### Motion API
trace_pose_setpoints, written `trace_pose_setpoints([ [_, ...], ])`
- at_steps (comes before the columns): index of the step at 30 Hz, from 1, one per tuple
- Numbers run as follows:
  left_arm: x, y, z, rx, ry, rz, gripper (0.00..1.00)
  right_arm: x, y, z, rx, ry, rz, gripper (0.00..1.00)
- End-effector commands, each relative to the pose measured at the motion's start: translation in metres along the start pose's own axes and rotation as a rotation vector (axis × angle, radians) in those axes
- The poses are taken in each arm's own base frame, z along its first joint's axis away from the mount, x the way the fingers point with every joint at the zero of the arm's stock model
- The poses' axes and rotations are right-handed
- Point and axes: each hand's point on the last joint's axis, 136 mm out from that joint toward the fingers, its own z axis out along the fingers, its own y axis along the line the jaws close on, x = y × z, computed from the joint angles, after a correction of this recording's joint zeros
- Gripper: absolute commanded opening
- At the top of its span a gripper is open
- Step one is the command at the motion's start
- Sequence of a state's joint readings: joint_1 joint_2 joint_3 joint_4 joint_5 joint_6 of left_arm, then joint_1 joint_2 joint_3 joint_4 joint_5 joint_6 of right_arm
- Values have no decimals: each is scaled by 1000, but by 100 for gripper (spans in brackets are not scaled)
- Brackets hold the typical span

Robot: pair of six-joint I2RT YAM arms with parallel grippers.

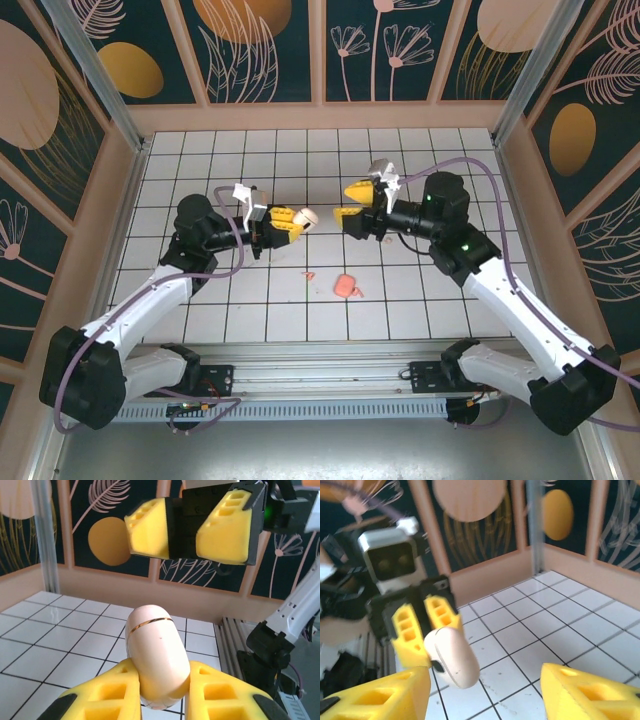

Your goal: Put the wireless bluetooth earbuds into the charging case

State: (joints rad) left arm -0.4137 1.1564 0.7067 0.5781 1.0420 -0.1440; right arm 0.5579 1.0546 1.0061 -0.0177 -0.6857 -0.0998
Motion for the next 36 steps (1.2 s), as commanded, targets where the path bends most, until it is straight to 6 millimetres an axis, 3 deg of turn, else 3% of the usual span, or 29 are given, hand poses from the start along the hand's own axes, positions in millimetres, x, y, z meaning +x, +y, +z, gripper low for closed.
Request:
trace_pose_setpoints([
  [1,-7,-16,1,87,16,93,18,9,27,0,-180,54,-221,57],
  [16,-9,-24,9,134,31,136,16,26,38,29,-411,169,-330,53],
  [25,-9,-21,11,131,33,132,15,32,43,31,-473,159,-310,43],
  [33,-12,-20,12,135,29,137,15,35,47,34,-505,164,-308,25],
  [36,-13,-19,12,120,32,139,20,35,45,32,-482,180,-325,21],
])
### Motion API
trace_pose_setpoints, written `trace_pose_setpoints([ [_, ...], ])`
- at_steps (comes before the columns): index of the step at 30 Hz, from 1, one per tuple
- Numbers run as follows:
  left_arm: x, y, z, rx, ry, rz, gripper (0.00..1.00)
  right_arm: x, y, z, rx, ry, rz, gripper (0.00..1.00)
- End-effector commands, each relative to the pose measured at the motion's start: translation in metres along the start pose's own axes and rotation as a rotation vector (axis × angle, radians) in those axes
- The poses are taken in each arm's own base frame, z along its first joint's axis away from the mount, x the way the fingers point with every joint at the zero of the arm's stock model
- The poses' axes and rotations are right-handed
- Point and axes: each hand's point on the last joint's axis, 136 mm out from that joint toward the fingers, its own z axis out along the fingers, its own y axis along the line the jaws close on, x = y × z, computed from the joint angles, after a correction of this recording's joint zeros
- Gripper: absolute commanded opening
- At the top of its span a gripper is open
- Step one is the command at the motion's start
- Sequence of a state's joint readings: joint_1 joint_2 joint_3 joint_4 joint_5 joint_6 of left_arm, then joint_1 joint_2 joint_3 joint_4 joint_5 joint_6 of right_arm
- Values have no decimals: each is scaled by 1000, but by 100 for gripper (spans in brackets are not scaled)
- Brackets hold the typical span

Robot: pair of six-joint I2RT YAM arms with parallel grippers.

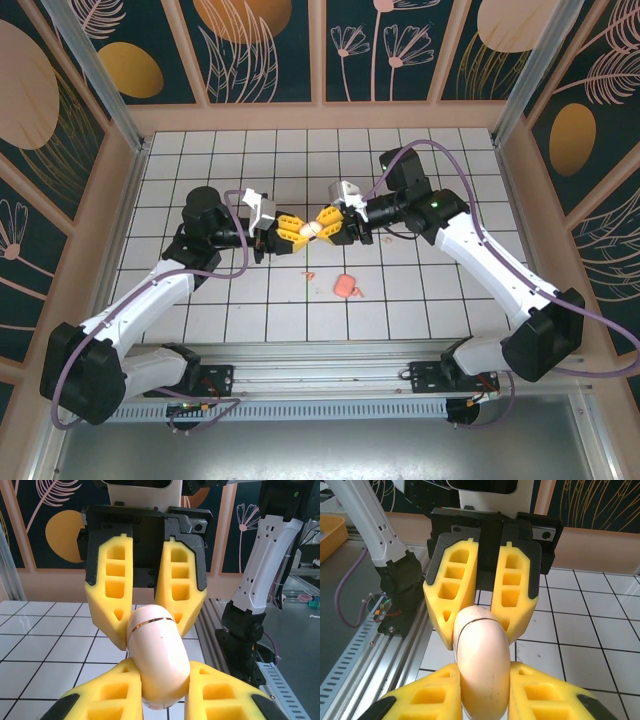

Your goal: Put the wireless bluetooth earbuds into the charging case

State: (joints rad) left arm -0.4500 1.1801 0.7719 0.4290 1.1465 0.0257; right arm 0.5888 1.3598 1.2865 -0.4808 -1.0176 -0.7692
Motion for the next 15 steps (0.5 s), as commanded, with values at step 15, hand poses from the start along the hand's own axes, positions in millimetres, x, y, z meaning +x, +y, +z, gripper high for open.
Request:
trace_pose_setpoints([
  [15,43,32,-15,-215,299,165,61,24,-19,-8,282,361,-192,19],
])
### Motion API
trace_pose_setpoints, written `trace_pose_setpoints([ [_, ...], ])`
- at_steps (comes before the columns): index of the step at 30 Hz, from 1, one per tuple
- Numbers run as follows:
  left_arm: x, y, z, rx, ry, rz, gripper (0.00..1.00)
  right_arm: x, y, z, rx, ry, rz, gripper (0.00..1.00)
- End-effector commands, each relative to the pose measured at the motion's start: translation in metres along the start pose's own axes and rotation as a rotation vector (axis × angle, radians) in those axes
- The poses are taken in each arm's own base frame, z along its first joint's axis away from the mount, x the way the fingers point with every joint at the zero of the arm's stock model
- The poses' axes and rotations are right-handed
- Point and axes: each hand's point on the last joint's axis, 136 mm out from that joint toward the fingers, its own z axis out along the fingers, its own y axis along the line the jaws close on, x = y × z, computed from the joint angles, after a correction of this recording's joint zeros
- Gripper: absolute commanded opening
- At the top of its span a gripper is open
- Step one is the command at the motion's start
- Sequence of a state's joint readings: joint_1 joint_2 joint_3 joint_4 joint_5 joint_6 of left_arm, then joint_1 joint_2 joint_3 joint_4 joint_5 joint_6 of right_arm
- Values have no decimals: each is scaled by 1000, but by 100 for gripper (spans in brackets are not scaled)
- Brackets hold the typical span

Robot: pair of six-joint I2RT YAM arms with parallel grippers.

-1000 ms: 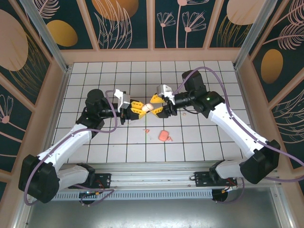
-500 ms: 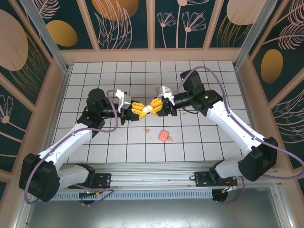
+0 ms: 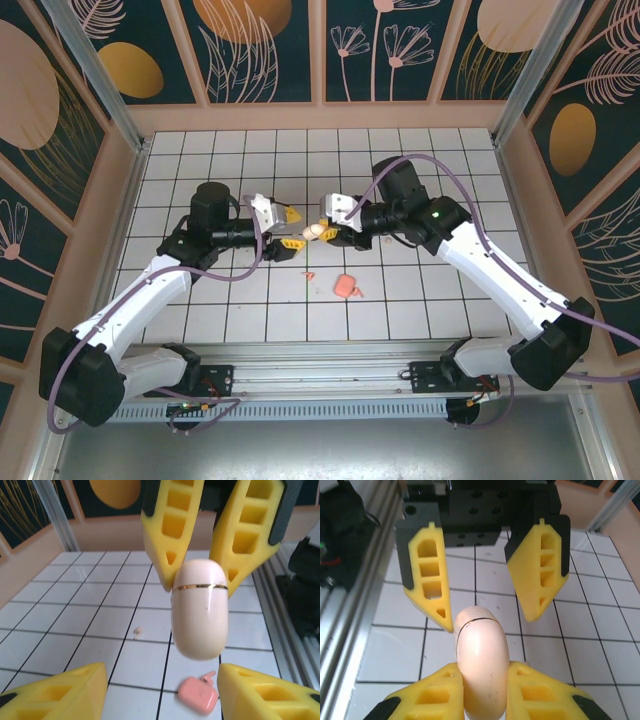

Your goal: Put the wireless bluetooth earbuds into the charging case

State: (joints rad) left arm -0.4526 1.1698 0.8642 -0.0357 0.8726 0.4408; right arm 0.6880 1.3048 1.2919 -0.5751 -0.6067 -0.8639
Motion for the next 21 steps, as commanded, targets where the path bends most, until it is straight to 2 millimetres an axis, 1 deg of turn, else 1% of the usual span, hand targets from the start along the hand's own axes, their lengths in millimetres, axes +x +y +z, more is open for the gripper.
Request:
trace_pose_setpoints([
  [1,3,-2,-3,0,44,68,61,-1,-9,-4,79,95,-92,19],
  [8,11,-4,-1,24,61,67,61,-8,-1,16,17,122,-148,19],
  [12,7,-8,-1,42,39,62,61,-7,3,27,-18,141,-163,19],
  [14,4,-9,-1,51,27,59,59,-8,5,30,-28,142,-171,19],
  [17,2,-12,-1,67,11,47,51,-8,6,32,-34,144,-182,19],
  [21,2,-12,-1,64,4,47,44,-10,6,32,-31,138,-193,19],
])
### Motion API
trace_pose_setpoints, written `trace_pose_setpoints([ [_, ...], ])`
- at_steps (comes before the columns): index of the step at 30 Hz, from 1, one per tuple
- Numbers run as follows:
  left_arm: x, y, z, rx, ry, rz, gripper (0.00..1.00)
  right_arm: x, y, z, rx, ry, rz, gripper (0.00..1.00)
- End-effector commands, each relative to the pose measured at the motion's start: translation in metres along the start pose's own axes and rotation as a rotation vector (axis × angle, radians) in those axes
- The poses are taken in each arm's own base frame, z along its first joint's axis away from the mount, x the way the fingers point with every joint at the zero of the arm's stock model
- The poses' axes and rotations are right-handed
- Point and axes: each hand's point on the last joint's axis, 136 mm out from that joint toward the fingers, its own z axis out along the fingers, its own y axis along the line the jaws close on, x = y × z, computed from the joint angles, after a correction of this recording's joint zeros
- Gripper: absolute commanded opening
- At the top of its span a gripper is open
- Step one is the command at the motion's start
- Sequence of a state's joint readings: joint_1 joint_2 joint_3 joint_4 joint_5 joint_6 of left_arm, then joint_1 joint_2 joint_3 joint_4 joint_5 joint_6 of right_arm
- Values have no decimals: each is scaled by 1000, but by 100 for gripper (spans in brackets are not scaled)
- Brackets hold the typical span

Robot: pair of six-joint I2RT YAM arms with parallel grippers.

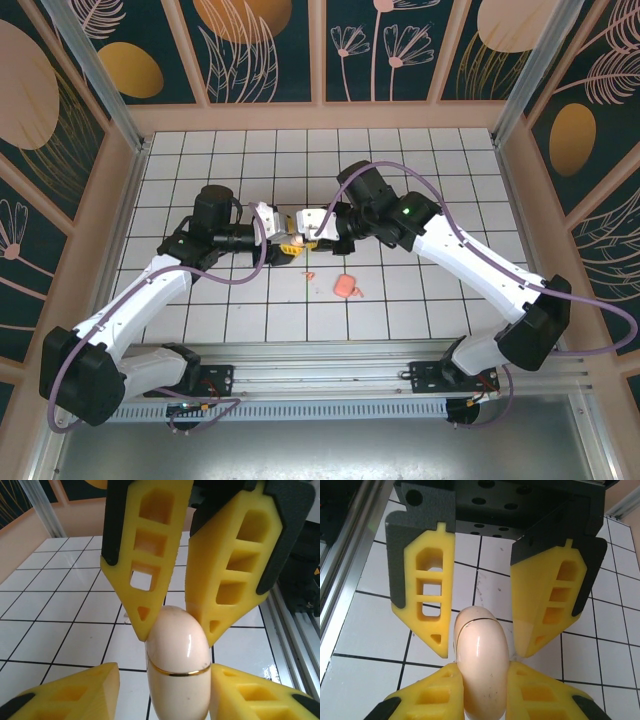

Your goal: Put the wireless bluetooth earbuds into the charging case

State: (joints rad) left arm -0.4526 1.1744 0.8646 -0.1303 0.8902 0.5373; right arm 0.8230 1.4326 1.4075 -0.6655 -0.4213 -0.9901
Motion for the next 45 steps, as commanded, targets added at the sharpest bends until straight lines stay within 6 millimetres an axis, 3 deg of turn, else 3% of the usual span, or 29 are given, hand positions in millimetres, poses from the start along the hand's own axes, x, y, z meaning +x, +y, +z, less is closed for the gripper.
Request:
trace_pose_setpoints([
  [1,-13,-2,-1,18,-41,28,43,-13,-4,-7,15,-15,-40,19],
  [4,-11,-1,-2,10,-35,28,38,-16,-4,-8,18,-30,-45,19],
  [9,-8,0,-1,2,-25,26,21,-22,-3,-9,17,-48,-49,19],
  [11,-6,1,-1,-7,-19,28,20,-23,-4,-10,24,-55,-44,20],
  [15,-8,0,-2,0,-30,27,19,-18,-9,-9,66,-48,-20,33],
  [17,-9,-2,-1,9,-36,26,19,-14,-11,-8,83,-36,-6,35],
  [45,-10,-7,-1,24,-60,15,17,-12,-33,-24,164,-82,59,35],
])
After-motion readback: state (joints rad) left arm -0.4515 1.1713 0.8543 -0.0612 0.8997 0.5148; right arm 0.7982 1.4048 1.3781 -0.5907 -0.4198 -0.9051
